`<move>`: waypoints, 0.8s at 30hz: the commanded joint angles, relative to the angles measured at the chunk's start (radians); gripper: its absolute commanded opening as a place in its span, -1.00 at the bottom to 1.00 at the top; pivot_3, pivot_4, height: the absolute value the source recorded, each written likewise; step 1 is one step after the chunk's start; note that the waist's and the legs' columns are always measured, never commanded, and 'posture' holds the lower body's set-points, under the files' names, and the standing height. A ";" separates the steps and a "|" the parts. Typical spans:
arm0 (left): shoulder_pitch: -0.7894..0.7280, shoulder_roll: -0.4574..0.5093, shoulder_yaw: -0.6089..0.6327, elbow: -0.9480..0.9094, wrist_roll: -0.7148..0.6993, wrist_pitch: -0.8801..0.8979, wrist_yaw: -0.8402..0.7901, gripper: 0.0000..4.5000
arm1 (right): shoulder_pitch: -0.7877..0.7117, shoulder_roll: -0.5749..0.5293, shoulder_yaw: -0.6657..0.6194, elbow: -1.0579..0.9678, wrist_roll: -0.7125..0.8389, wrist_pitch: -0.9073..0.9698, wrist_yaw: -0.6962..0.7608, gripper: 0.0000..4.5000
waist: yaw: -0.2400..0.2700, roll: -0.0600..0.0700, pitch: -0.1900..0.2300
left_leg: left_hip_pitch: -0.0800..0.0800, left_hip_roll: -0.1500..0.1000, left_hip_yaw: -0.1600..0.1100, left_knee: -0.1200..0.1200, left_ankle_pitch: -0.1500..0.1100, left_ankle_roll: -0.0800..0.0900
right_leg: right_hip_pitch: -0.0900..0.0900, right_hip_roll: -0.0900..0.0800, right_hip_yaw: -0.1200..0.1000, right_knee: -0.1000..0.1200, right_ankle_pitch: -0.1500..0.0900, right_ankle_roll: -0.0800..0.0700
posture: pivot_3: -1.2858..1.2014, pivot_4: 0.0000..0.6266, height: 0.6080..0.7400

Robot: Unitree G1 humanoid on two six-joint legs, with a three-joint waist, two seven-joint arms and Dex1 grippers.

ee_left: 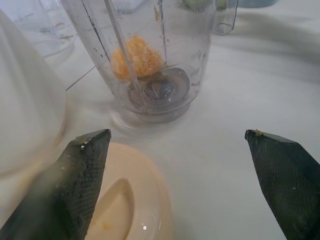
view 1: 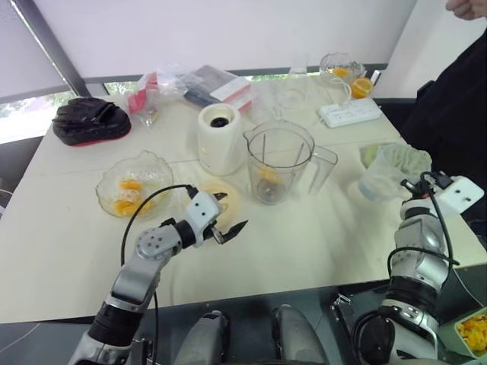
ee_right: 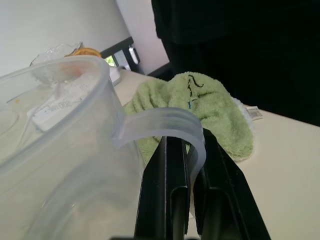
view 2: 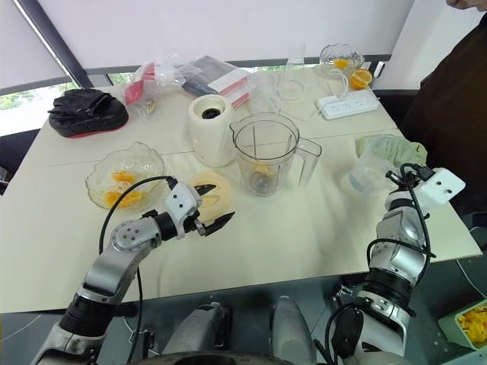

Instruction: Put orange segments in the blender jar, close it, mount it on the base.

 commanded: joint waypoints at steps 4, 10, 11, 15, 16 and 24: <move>0.006 0.014 0.006 -0.055 -0.011 0.005 -0.002 1.00 | -0.049 -0.053 0.042 0.171 -0.024 -0.181 0.012 -0.97 | 0.000 0.000 0.000 | 0.000 0.000 0.000 0.000 0.000 0.000 | 0.000 0.000 0.000 0.000 0.000 0.000 | 0.03 -0.52 1.00; 0.018 0.020 0.009 -0.072 -0.009 0.014 0.003 1.00 | -0.099 -0.100 0.074 0.352 -0.035 -0.292 0.020 -0.97 | -0.001 0.000 0.000 | 0.000 0.000 0.001 0.000 0.000 0.000 | 0.000 0.000 0.000 0.000 0.000 0.000 | 0.03 -0.52 1.00; 0.020 0.021 0.010 -0.076 -0.009 0.016 0.005 1.00 | -0.113 -0.111 0.075 0.384 -0.036 -0.309 0.020 -0.97 | -0.001 0.000 0.000 | 0.000 0.000 0.001 0.000 0.000 0.000 | 0.000 0.000 0.000 0.000 0.000 0.000 | 0.03 -0.52 1.00; 0.032 0.025 0.013 -0.090 -0.008 0.024 0.010 1.00 | -0.157 -0.143 0.079 0.475 -0.030 -0.355 0.018 -0.97 | -0.001 0.000 0.000 | 0.000 0.000 0.001 0.000 0.000 0.000 | 0.000 0.000 0.001 0.000 0.000 0.000 | 0.03 -0.52 1.00; 0.034 0.025 0.014 -0.093 -0.008 0.025 0.011 1.00 | -0.164 -0.147 0.081 0.492 -0.029 -0.364 0.019 -0.97 | -0.001 0.000 0.000 | 0.000 0.000 0.001 0.000 0.000 0.000 | 0.000 0.000 0.001 0.000 0.000 0.000 | 0.03 -0.52 1.00; 0.038 0.022 0.009 -0.098 -0.005 0.028 0.018 1.00 | -0.169 -0.150 0.098 0.550 -0.011 -0.383 0.042 -0.97 | -0.001 0.000 0.000 | 0.000 0.000 0.001 0.000 0.000 0.000 | 0.000 0.000 0.001 0.000 0.000 0.000 | 0.03 -0.52 1.00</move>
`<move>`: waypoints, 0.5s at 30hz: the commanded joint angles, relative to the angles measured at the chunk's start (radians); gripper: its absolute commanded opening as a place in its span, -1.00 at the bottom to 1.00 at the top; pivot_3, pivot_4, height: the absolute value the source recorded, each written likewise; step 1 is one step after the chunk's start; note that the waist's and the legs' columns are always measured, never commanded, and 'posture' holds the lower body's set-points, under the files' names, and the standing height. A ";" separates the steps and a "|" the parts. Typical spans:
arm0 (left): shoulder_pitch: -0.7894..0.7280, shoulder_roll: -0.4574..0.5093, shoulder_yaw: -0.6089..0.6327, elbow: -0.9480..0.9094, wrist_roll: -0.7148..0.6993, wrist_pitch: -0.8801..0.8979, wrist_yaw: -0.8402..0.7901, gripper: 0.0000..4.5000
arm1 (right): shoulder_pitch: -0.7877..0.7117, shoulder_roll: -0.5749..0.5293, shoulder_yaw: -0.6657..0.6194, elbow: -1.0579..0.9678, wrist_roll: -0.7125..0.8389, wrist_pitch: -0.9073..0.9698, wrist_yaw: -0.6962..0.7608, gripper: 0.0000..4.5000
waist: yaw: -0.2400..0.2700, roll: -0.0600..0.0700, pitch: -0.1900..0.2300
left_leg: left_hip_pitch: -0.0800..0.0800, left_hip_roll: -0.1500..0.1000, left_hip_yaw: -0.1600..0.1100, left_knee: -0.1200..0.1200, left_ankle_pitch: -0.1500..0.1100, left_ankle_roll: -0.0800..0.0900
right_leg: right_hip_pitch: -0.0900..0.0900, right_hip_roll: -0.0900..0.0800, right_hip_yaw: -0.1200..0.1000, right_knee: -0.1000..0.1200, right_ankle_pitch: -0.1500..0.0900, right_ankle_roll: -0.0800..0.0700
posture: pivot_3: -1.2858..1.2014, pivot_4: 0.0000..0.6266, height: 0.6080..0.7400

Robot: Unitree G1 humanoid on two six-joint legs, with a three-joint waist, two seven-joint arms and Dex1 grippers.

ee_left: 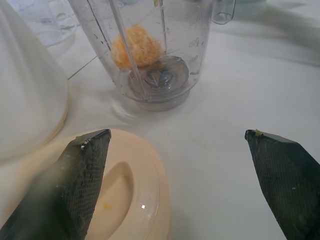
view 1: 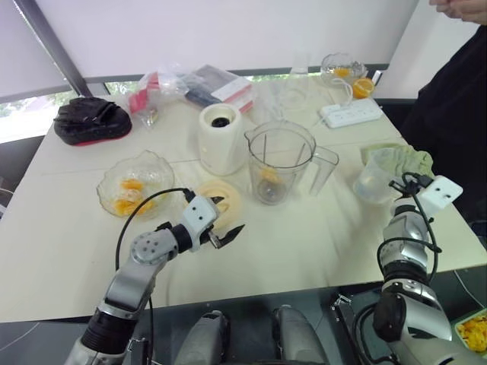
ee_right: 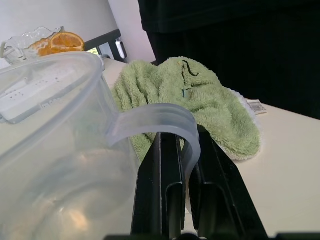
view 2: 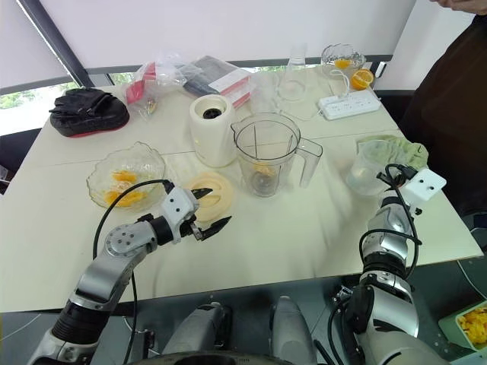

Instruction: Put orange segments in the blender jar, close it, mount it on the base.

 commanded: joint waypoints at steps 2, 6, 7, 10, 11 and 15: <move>-0.002 0.001 0.004 -0.047 -0.005 -0.009 0.007 1.00 | -0.006 -0.011 0.010 -0.019 0.020 -0.018 0.020 -0.55 | -0.001 0.000 0.000 | 0.000 0.000 0.000 0.000 0.000 0.000 | 0.000 0.000 0.000 0.000 0.000 0.000 | 0.03 -0.52 1.00; -0.011 -0.003 -0.001 -0.036 -0.003 -0.014 0.007 1.00 | 0.021 -0.006 0.025 -0.050 0.013 -0.021 0.012 -0.14 | -0.002 0.000 0.000 | 0.000 0.000 0.000 0.000 0.000 0.000 | 0.000 0.000 0.000 0.000 0.000 0.000 | 0.03 -0.52 1.00; -0.013 -0.004 -0.002 -0.034 -0.003 -0.015 0.007 1.00 | 0.029 -0.005 0.026 -0.058 0.014 -0.017 0.011 -0.14 | -0.002 0.000 0.000 | 0.000 0.000 0.000 0.000 0.000 0.000 | 0.000 0.000 0.000 0.000 0.000 0.000 | 0.03 -0.52 1.00; -0.017 -0.007 -0.005 -0.026 -0.001 -0.020 0.004 1.00 | 0.064 0.000 0.038 -0.102 0.015 -0.003 0.004 -0.14 | -0.001 0.000 0.000 | 0.000 0.000 0.000 0.000 0.000 0.000 | 0.000 0.000 0.000 0.000 0.000 0.000 | 0.03 -0.52 1.00; -0.017 -0.008 -0.006 -0.024 -0.001 -0.021 0.004 1.00 | 0.076 0.001 0.042 -0.119 0.015 0.004 0.000 -0.14 | 0.000 0.000 0.000 | 0.000 0.000 0.000 0.000 0.000 0.000 | 0.000 0.000 0.000 0.000 0.000 0.000 | 0.03 -0.52 1.00; -0.018 -0.012 -0.010 -0.019 0.000 -0.025 0.005 1.00 | 0.116 0.006 0.054 -0.185 0.019 0.035 -0.010 -0.14 | 0.001 0.000 0.000 | 0.000 0.000 0.000 0.000 0.000 0.000 | 0.000 0.000 0.000 0.000 0.000 0.000 | 0.03 -0.52 1.00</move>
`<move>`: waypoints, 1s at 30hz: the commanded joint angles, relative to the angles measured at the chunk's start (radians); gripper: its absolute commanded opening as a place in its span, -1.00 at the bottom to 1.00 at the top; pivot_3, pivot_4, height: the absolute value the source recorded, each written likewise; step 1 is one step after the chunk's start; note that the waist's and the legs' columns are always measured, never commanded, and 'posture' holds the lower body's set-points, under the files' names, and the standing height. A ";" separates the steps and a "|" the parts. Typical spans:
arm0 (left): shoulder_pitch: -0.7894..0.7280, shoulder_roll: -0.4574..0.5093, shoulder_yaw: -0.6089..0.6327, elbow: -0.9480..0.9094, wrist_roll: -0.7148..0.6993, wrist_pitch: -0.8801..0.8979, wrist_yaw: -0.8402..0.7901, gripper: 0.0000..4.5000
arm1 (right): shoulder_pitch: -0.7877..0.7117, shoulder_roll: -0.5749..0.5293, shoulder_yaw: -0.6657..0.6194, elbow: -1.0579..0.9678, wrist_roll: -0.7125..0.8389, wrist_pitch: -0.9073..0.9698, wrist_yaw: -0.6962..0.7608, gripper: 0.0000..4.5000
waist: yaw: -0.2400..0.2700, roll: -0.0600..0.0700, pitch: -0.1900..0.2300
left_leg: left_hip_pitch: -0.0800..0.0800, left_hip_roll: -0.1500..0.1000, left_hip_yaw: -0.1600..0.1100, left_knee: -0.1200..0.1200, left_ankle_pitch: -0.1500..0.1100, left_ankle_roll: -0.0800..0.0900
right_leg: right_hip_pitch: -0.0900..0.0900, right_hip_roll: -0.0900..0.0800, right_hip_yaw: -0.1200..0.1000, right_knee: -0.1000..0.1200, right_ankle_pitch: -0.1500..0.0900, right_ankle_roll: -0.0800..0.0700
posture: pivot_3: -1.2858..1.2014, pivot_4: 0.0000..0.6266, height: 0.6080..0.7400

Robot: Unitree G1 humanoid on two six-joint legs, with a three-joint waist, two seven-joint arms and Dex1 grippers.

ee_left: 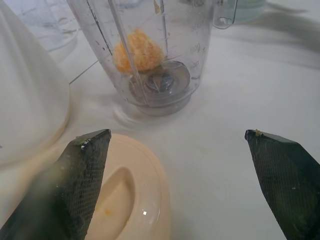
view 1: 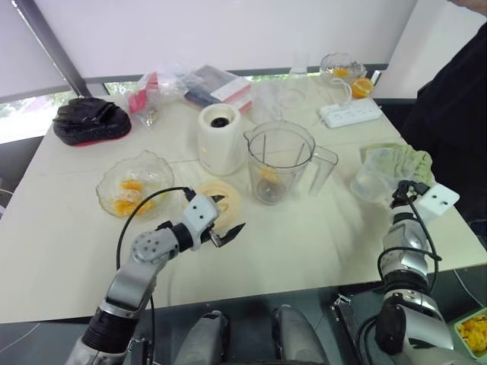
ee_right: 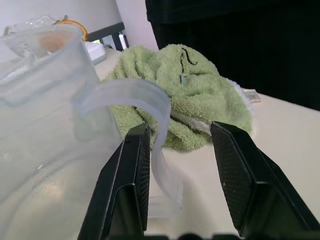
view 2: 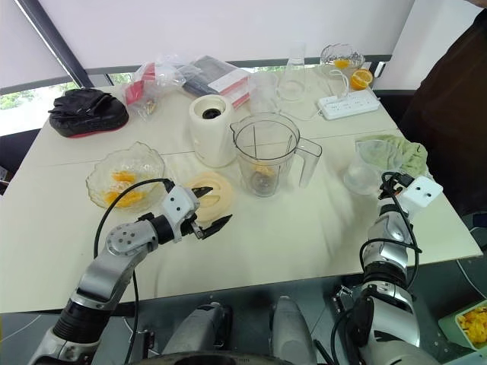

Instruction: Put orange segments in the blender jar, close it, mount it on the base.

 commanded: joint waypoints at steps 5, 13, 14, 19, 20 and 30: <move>-0.003 -0.015 -0.012 -0.021 0.002 -0.024 0.005 1.00 | 0.084 0.023 0.024 -0.226 0.013 0.075 -0.018 -0.14 | 0.002 0.000 0.000 | 0.000 0.000 0.000 0.000 0.000 0.000 | 0.000 0.000 0.000 0.000 0.000 0.000 | 0.03 -0.52 1.00; -0.001 -0.034 -0.022 -0.014 -0.002 -0.026 0.015 1.00 | 0.281 0.080 0.057 -0.597 0.029 0.241 -0.039 -0.14 | 0.006 0.000 0.000 | 0.000 0.000 -0.001 0.000 0.000 0.000 | 0.000 0.000 0.000 0.000 0.000 0.000 | 0.03 -0.52 1.00; -0.001 -0.035 -0.023 -0.010 -0.002 -0.029 0.015 1.00 | 0.307 0.085 0.055 -0.649 0.035 0.269 -0.046 -0.14 | 0.006 0.000 0.000 | 0.000 0.000 -0.001 0.000 0.000 0.000 | 0.000 0.000 0.000 0.000 0.000 0.000 | 0.03 -0.52 1.00; -0.016 -0.042 -0.017 0.017 -0.014 -0.035 0.006 1.00 | 0.489 0.110 0.069 -0.955 0.062 0.422 -0.066 -0.14 | 0.009 0.000 0.000 | 0.000 0.000 -0.002 0.000 0.000 0.000 | 0.000 0.000 0.000 0.000 0.000 0.000 | 0.03 -0.52 1.00; -0.025 -0.042 -0.015 0.023 -0.017 -0.032 0.004 1.00 | 0.534 0.106 0.083 -1.032 0.069 0.460 -0.054 -0.14 | 0.010 0.001 0.000 | 0.000 0.000 -0.002 0.000 0.000 0.000 | 0.000 0.000 0.000 0.000 0.000 0.000 | 0.03 -0.52 1.00; -0.160 0.078 0.044 0.094 -0.106 0.032 -0.156 1.00 | 0.641 -0.230 0.105 -1.397 0.366 0.869 0.288 -0.14 | 0.007 -0.001 0.000 | 0.001 0.001 -0.004 0.001 0.000 0.000 | 0.004 0.001 -0.003 -0.001 0.000 0.000 | 0.03 -0.52 1.00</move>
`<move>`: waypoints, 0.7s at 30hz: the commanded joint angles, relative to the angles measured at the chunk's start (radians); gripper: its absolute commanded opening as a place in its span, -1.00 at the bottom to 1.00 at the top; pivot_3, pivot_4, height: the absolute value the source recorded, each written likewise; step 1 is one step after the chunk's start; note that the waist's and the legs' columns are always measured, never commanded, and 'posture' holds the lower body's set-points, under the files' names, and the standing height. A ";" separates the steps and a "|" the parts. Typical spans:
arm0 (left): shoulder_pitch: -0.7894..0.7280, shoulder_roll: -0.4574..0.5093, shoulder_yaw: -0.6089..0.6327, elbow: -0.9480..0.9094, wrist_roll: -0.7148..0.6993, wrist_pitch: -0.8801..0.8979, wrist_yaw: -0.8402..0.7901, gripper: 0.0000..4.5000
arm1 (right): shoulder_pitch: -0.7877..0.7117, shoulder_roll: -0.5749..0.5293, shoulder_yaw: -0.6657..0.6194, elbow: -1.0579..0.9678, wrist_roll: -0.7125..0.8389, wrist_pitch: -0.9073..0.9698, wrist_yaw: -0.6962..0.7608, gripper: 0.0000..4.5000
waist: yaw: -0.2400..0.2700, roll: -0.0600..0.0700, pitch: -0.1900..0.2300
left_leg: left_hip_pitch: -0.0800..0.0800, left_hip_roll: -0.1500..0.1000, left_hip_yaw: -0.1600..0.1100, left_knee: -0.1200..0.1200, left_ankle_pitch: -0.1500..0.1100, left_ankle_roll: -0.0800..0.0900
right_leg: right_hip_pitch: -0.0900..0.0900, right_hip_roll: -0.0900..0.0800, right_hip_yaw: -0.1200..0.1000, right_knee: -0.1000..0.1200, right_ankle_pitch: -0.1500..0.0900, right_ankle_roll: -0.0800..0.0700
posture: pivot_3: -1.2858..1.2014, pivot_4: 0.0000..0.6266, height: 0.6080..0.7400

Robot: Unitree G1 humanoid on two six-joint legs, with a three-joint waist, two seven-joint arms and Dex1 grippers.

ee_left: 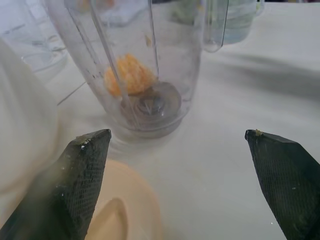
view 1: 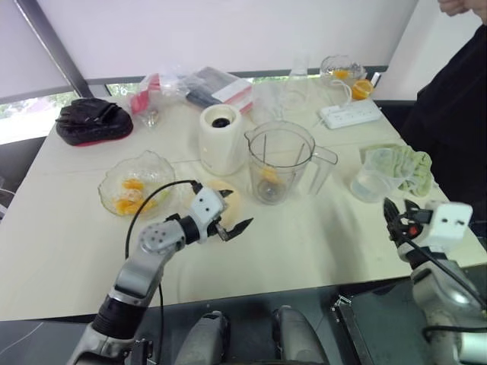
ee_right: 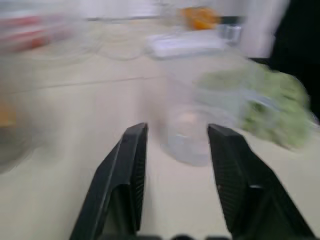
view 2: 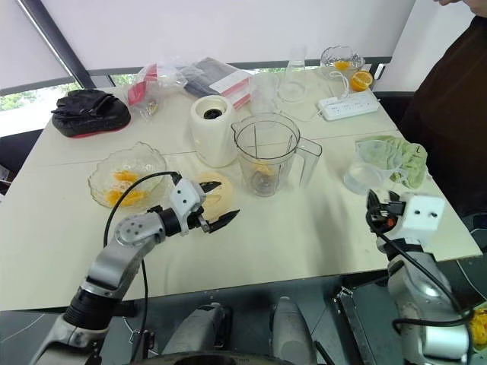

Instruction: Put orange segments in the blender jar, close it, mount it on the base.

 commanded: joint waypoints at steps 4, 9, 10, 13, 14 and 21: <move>-0.124 0.203 0.044 0.066 -0.088 0.049 -0.258 1.00 | -0.023 -0.257 -0.013 -0.133 0.245 0.208 0.262 -0.14 | 0.000 -0.001 0.001 | -0.001 0.000 0.000 0.000 0.000 0.001 | 0.000 0.000 -0.001 -0.001 0.000 0.000 | 0.03 -0.52 1.00; -0.256 0.320 0.036 0.215 -0.108 0.034 -0.453 1.00 | -0.117 -0.379 0.058 -0.154 0.285 0.239 0.386 -0.14 | 0.000 -0.005 0.003 | -0.001 0.000 0.000 0.001 -0.001 0.001 | 0.001 -0.001 -0.002 -0.002 0.000 0.000 | 0.03 -0.52 1.00; -0.285 0.334 0.025 0.255 -0.099 0.015 -0.492 1.00 | -0.140 -0.392 0.085 -0.156 0.283 0.244 0.401 -0.14 | 0.001 -0.006 0.004 | -0.001 0.000 0.000 0.001 -0.001 0.001 | 0.001 -0.001 -0.002 -0.002 0.000 0.000 | 0.03 -0.52 1.00; -0.370 0.354 -0.015 0.390 -0.048 -0.067 -0.576 1.00 | -0.200 -0.407 0.172 -0.161 0.240 0.231 0.429 -0.14 | 0.001 -0.007 0.004 | -0.001 0.000 -0.001 0.000 -0.001 0.001 | 0.001 -0.001 -0.003 -0.002 0.000 0.000 | 0.03 -0.52 1.00; -0.396 0.353 -0.025 0.439 -0.030 -0.096 -0.596 1.00 | -0.218 -0.397 0.195 -0.160 0.231 0.227 0.427 -0.14 | 0.002 -0.007 0.004 | -0.001 0.000 -0.001 0.000 -0.001 0.001 | 0.001 -0.002 -0.003 -0.003 0.000 0.000 | 0.03 -0.52 1.00; -0.580 0.282 -0.082 0.795 0.081 -0.309 -0.676 1.00 | -0.290 -0.340 0.281 -0.166 0.193 0.226 0.400 -0.14 | 0.004 -0.013 0.008 | -0.003 -0.001 -0.001 0.001 -0.001 0.001 | 0.000 -0.002 -0.003 -0.003 0.000 0.000 | 0.03 -0.52 1.00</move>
